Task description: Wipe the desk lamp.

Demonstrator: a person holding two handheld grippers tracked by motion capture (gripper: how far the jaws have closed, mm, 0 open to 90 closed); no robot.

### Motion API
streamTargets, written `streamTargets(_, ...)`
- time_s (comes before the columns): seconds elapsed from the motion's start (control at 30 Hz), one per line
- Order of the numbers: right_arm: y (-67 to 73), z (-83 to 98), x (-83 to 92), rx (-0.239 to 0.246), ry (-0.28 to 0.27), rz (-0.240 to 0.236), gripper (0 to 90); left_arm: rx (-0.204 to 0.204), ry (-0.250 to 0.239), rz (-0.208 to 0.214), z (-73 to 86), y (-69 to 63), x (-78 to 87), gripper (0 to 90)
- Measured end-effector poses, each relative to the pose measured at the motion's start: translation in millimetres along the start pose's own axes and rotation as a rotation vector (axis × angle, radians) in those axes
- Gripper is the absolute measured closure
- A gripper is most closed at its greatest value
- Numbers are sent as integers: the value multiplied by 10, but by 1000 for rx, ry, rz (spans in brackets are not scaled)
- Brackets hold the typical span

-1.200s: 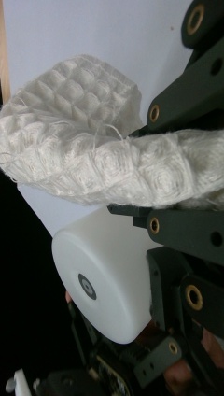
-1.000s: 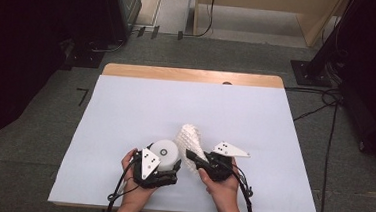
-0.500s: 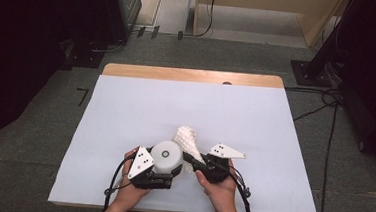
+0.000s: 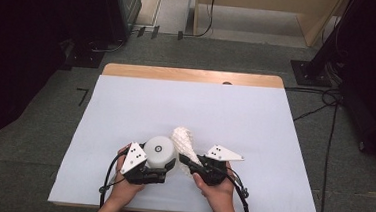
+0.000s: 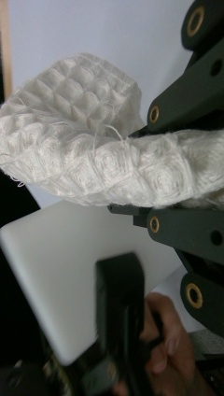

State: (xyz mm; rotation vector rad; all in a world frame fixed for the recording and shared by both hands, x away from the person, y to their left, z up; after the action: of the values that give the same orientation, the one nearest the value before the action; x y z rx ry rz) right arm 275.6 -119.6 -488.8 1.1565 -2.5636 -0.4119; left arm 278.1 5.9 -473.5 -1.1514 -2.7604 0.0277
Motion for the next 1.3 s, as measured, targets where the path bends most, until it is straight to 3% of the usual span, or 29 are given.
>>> streamTargets(0.1, -19, 15, -3, -16, 9, 5, 782, 0, 15, 8, 35, -3, -19, 89)
streamTargets(0.2, 22, -84, 40, -35, -28, -20, 782, -14, 43, 24, 120, -16, -61, 88)
streamTargets(0.3, 54, -181, 80, -13, -59, -30, 781, -23, 62, 10, 208, 5, -98, 88)
streamTargets(0.57, -150, -106, 85, -35, -42, 53, 781, -37, 64, 11, 248, 50, -85, 87)
streamTargets(0.7, -222, -66, 87, -38, -28, 82, 780, -23, 47, -18, 218, 19, -38, 46)
streamTargets(0.8, -257, -37, 74, -34, -21, 88, 779, -36, 40, -38, 187, -30, -26, 29)
streamTargets(0.93, -272, 25, 39, -20, 2, 100, 779, -44, 76, -98, 174, -15, -29, 73)
streamTargets(1.03, -244, 45, 18, -17, 11, 91, 779, -55, 75, -115, 164, -18, -17, 89)
streamTargets(1.1, -226, 43, 5, -15, 11, 84, 779, -76, 83, -101, 162, -32, -15, 90)
streamTargets(1.17, -211, 42, -12, -16, 10, 80, 779, -92, 81, -57, 152, -33, -4, 91)
streamTargets(1.3, -176, 61, -49, -14, 21, 62, 779, -38, 27, 36, 90, 16, 38, 91)
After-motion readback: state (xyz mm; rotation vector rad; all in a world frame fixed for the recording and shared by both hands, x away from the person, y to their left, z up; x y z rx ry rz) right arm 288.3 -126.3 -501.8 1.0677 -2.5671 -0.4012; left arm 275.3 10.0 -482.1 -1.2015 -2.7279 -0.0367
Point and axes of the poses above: each handheld gripper's, and its own axes: x roughly backward along the jaws, z roughly out of its underside, y roughly to its left, the point moved 8 cm from there along -x, roughly forward along the jaws, and after that the axes turned 11 degrees about -y, right-handed, at the moved point
